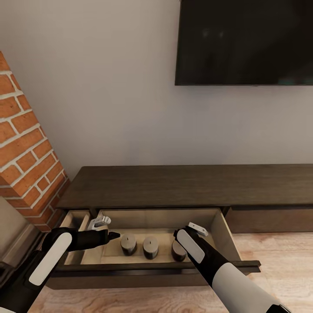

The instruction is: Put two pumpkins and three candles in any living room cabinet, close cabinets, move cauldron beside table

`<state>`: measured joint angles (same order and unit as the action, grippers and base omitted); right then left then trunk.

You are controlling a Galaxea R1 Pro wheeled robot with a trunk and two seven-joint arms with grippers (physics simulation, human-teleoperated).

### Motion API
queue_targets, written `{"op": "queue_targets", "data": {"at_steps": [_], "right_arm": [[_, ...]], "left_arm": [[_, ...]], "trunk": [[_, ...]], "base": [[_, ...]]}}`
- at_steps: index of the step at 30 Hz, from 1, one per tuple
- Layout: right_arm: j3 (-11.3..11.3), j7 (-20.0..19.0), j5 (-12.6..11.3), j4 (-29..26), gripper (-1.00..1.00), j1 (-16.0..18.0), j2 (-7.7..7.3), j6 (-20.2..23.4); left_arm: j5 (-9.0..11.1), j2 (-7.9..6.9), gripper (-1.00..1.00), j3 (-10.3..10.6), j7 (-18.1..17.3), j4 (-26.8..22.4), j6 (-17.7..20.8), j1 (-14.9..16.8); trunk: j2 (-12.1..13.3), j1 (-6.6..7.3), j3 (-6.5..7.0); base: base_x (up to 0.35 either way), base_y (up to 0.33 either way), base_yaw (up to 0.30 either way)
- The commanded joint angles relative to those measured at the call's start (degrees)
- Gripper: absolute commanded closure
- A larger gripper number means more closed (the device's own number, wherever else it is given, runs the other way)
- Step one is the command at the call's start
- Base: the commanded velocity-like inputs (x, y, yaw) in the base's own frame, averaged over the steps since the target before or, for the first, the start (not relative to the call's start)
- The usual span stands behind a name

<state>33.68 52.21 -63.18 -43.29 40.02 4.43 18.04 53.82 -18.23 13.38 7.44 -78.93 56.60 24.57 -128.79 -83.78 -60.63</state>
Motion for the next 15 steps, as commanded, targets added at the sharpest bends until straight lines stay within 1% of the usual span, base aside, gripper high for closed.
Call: {"op": "queue_targets", "data": {"at_steps": [1, 7, 15], "right_arm": [[0.16, 0.35, -0.19, -0.07, -1.0, 0.05, -0.03, 0.32], [0.16, 0.35, -0.22, -0.04, -1.0, 0.05, -0.03, 0.39], [0.16, 0.35, -0.95, -0.04, -1.0, 0.05, -0.03, 1.36]], "left_arm": [[0.62, -0.05, -1.0, 0.11, 0.6, -0.03, 0.09, 0.04], [0.74, 0.02, -1.0, 0.02, 0.76, 0.07, 0.09, 0.04], [0.76, 0.04, -1.0, -0.02, 1.24, 0.33, 0.09, 0.04]], "trunk": [[0.39, 0.23, 0.13], [2.8, 1.55, 1.21], [6.01, 3.31, 2.65]], "base": [[0.0, 0.0, 0.0], [0.0, 0.0, 0.0], [0.0, 0.0, 0.0]]}}
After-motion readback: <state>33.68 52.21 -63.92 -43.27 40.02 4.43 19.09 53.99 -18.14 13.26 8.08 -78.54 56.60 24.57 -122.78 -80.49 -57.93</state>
